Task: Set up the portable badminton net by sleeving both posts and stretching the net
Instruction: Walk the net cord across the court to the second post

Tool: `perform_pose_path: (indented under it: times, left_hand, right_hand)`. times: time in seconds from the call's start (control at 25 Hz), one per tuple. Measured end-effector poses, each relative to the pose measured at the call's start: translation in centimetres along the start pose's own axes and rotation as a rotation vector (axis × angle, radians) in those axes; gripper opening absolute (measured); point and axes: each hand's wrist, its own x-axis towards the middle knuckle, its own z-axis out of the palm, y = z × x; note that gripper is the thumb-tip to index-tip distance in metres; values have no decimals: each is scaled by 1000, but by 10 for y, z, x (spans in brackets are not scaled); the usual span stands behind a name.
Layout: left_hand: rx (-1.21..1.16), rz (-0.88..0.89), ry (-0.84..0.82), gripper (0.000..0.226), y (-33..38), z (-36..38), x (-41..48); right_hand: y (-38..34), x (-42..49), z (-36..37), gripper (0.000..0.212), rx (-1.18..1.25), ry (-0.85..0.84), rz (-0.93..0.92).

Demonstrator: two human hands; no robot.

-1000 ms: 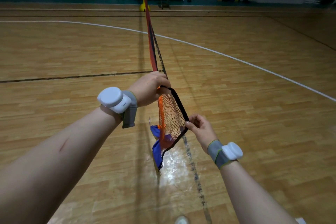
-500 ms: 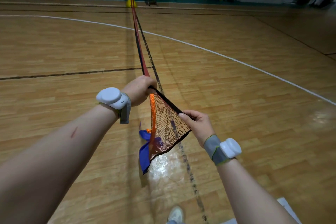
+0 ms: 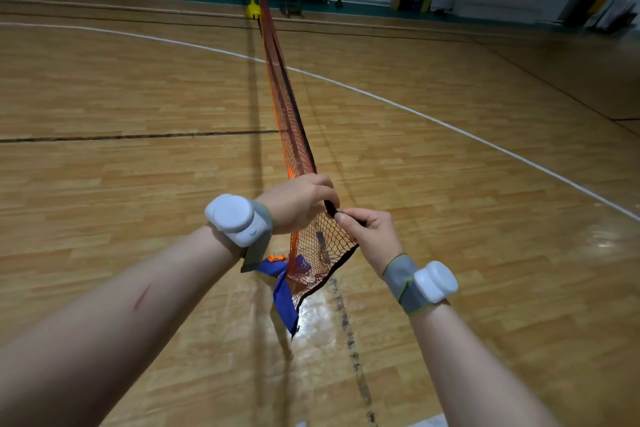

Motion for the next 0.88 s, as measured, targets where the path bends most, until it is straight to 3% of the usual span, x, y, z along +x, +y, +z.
perform_pose_path:
  times: [0.2, 0.48, 0.76, 0.88]
  left_hand:
    - [-50, -92, -52, 12, 17, 1, 6]
    - [42, -133, 54, 9, 35, -3, 6]
    - [67, -95, 140, 9, 49, -17, 8]
    - [67, -103, 177, 9, 53, -26, 7]
  right_hand:
    - [9, -8, -13, 19, -16, -38, 15]
    - [15, -18, -26, 23, -55, 35, 3]
    - [26, -24, -41, 24, -33, 2, 34]
    - [34, -25, -45, 12, -101, 21, 70]
